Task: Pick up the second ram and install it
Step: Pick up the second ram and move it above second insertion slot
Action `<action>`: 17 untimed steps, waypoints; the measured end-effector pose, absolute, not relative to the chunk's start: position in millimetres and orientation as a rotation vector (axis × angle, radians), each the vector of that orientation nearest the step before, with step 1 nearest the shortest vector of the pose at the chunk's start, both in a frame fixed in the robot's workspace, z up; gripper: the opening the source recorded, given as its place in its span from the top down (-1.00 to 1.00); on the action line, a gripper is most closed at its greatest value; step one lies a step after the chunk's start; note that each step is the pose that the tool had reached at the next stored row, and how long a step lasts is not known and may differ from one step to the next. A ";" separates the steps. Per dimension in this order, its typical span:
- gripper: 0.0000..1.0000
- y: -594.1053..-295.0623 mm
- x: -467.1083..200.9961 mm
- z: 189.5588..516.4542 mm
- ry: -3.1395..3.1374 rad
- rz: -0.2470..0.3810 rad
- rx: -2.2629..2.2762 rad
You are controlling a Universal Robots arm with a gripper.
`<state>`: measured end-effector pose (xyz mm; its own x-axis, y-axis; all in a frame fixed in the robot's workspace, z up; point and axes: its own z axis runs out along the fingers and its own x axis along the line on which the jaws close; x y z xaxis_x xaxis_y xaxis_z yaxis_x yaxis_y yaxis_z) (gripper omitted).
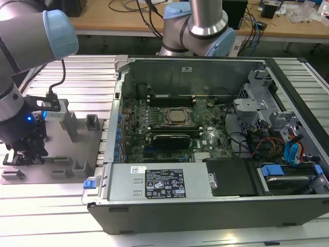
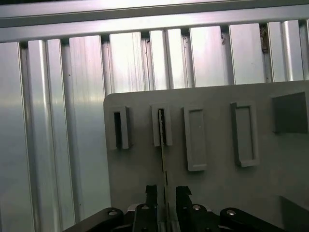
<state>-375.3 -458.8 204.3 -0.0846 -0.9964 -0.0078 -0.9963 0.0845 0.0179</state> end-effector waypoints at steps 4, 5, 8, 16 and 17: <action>0.44 -458.8 -376.1 197.4 -2.309 -0.029 2.121; 0.44 -458.8 -376.1 197.5 -2.309 -0.030 2.121; 0.44 -458.8 -376.0 197.3 -2.310 -0.031 2.122; 0.77 -458.8 -376.1 197.3 -2.311 -0.035 2.123; 0.77 -458.8 -376.0 197.3 -2.311 -0.035 2.124</action>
<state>-376.0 -458.8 197.3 -0.0846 -0.9963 -0.0131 -0.9963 0.0844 0.0182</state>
